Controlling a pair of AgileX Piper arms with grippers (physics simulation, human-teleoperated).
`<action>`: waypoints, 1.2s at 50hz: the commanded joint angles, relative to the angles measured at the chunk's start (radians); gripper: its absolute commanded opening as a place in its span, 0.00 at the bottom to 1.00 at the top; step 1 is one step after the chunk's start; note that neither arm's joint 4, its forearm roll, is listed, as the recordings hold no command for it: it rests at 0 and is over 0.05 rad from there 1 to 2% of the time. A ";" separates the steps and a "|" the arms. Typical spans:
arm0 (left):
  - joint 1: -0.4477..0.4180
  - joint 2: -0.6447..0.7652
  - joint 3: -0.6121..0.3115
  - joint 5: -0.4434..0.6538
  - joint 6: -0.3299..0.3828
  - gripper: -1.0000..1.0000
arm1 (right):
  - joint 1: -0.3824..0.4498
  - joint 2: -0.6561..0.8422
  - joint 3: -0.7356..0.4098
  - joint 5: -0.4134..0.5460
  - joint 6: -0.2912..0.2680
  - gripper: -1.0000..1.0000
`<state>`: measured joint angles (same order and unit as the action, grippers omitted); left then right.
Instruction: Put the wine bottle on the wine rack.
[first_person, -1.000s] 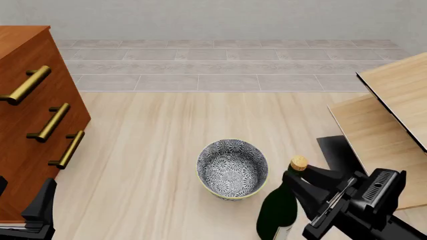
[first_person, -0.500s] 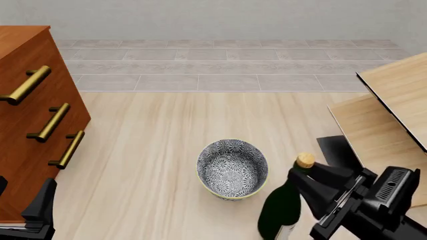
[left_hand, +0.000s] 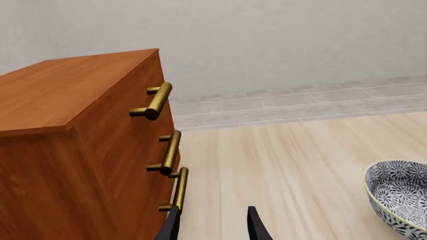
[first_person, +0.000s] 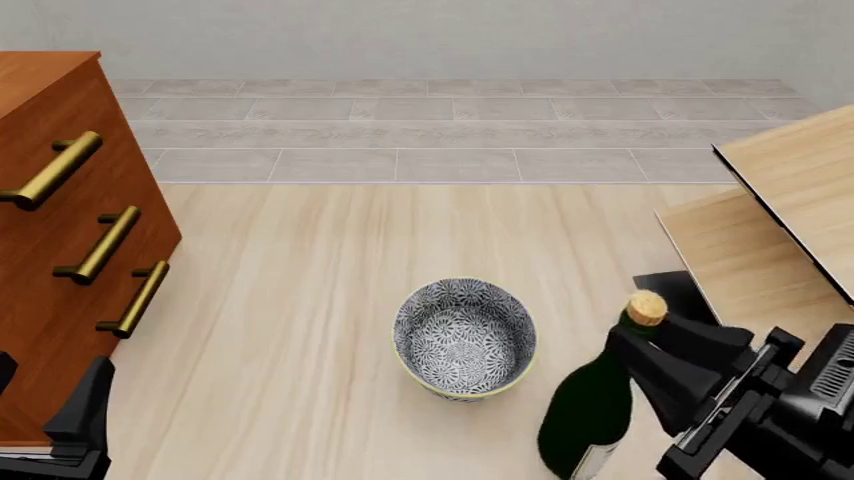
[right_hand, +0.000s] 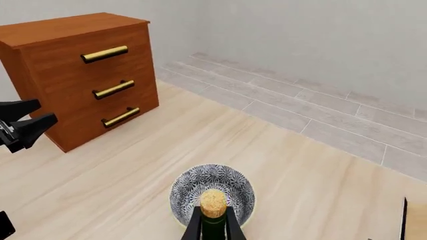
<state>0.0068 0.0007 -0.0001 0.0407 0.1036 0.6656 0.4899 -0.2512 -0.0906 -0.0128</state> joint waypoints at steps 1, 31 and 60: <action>0.000 0.000 0.000 -0.001 -0.001 1.00 | -0.024 -0.056 -0.048 0.079 -0.014 0.00; -0.002 0.000 0.000 0.000 -0.015 1.00 | -0.232 -0.085 -0.146 0.173 -0.054 0.00; 0.002 0.000 0.000 -0.016 -0.020 1.00 | -0.376 0.021 -0.304 0.208 -0.017 0.00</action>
<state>0.0057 0.0006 -0.0001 0.0330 0.0855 0.3349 0.4834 -0.4852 0.1014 -0.0478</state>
